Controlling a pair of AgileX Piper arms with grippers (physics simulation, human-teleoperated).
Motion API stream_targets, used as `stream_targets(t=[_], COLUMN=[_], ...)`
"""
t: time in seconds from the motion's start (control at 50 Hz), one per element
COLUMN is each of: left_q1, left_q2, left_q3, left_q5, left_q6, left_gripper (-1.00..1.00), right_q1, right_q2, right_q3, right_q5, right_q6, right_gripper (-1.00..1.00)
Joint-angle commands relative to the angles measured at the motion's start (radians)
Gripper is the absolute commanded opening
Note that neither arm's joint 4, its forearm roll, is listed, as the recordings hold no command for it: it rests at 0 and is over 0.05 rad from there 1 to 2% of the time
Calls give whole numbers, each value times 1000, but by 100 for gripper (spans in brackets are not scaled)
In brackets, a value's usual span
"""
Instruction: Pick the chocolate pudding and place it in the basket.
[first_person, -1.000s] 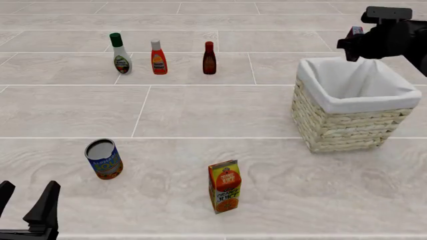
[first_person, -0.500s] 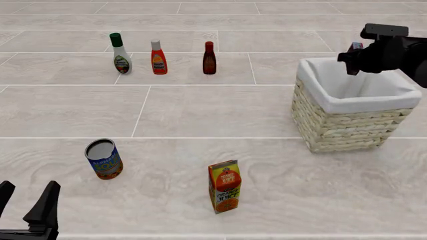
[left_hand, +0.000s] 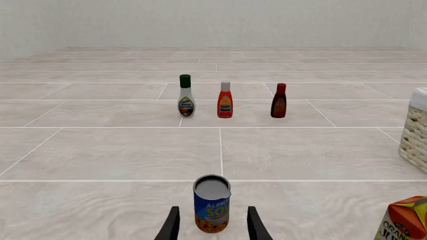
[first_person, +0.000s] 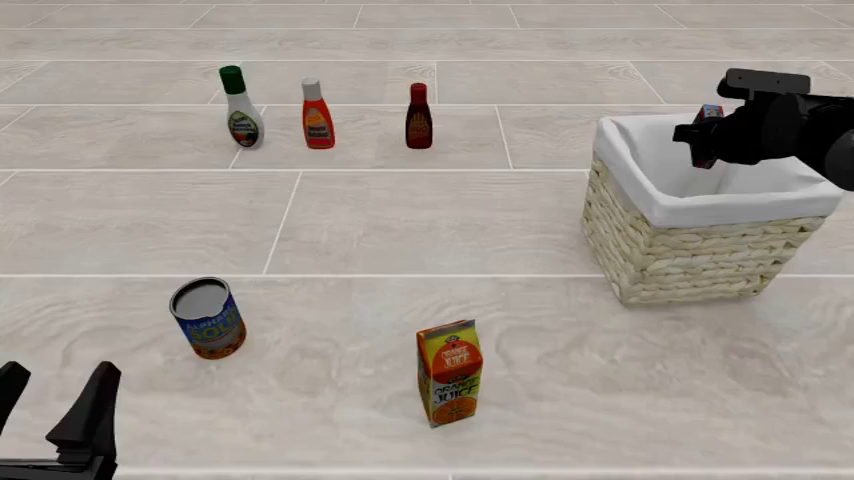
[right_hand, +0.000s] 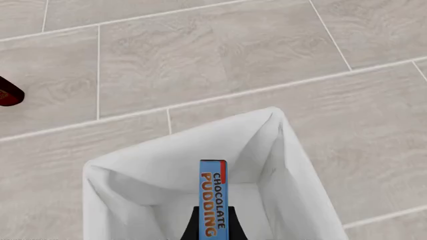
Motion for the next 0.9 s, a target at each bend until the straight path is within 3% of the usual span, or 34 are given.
stream_targets(t=[0.02,0.44,0.46,0.9], left_q1=[0,0,0,0], left_q2=[0,0,0,0], left_q3=[0,0,0,0], left_q5=[0,0,0,0], left_q6=[0,0,0,0], left_gripper=[100,100,100,100], right_q1=[-1,14,6,34], right_q2=[0,29,23,31], right_q3=[12,-3,-1,-13], right_q5=[-7,15,9,30], right_q6=[11,35,30,40], right_gripper=[-100,-100,100,100])
